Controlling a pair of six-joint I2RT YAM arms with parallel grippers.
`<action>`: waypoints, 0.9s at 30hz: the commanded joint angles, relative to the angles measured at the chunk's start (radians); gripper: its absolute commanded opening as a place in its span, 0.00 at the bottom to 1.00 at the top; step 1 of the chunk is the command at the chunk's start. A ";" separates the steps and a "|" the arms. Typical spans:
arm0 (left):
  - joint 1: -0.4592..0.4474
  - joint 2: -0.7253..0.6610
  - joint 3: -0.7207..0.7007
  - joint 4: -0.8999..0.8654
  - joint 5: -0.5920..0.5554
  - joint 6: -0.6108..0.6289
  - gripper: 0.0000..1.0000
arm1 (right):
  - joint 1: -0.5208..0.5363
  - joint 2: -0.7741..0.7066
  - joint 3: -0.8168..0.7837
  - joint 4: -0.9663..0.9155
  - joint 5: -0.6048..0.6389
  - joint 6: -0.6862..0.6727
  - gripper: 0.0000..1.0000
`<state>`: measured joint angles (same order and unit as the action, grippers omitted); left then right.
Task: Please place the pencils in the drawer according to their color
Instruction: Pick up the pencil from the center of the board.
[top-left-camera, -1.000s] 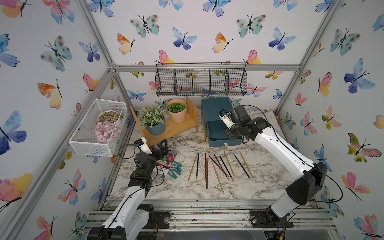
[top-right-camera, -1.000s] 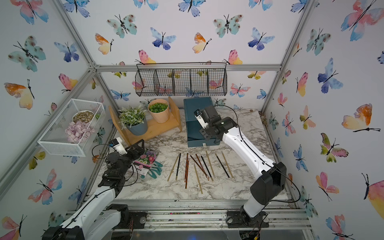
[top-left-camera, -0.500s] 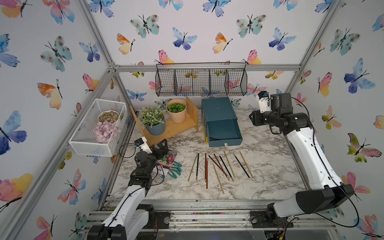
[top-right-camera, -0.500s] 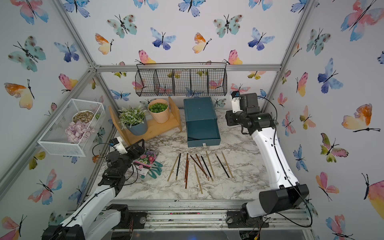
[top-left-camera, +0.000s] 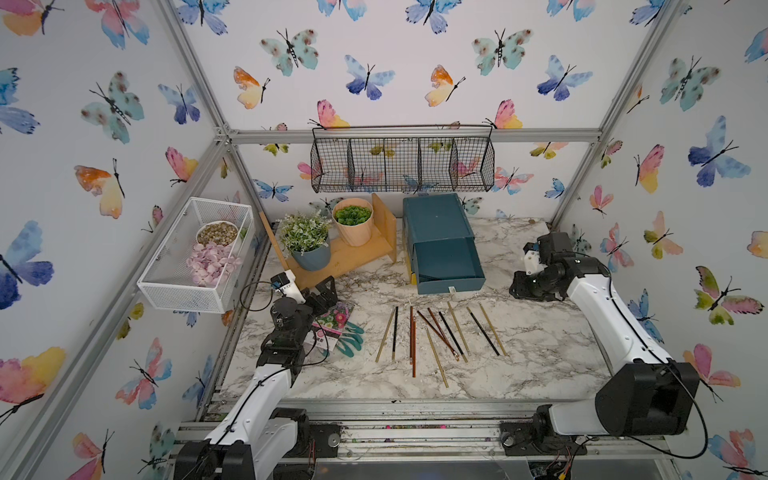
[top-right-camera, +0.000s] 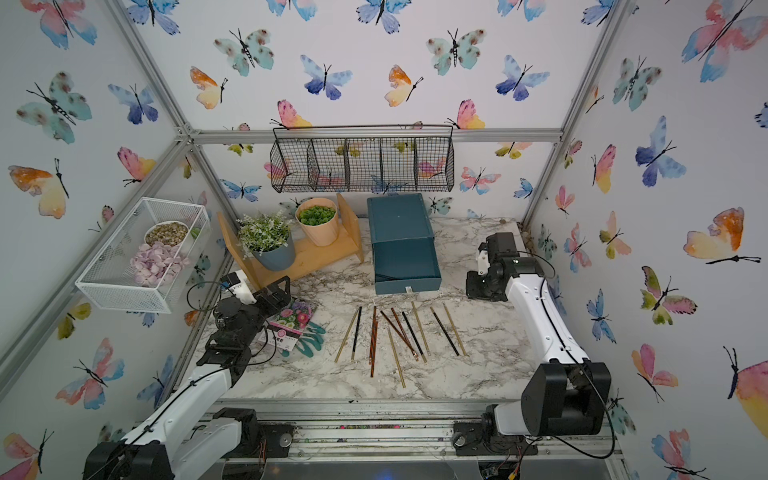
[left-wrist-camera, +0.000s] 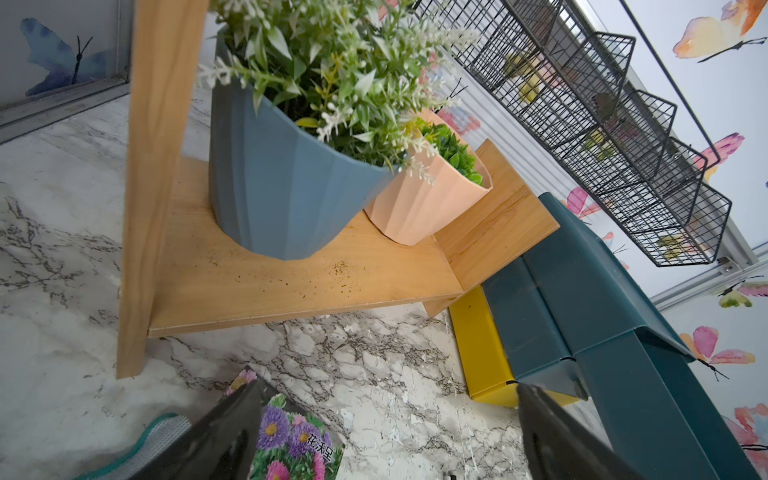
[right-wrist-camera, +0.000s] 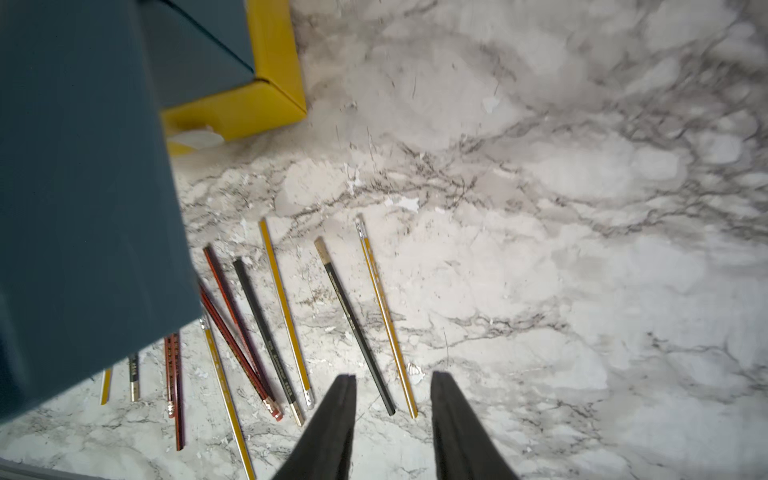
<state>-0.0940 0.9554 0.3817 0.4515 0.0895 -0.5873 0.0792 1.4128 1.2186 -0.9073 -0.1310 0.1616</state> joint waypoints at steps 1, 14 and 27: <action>-0.006 0.017 0.012 0.012 0.027 0.017 0.98 | -0.001 -0.033 -0.098 0.016 0.018 0.049 0.35; -0.006 0.064 0.010 0.034 0.039 -0.002 0.98 | 0.072 -0.032 -0.363 0.226 -0.019 0.125 0.32; -0.006 0.063 0.004 0.039 0.045 -0.008 0.98 | 0.173 0.082 -0.366 0.308 -0.012 0.158 0.30</action>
<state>-0.0940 1.0233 0.3817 0.4713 0.1051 -0.5930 0.2359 1.4765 0.8619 -0.6258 -0.1493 0.3038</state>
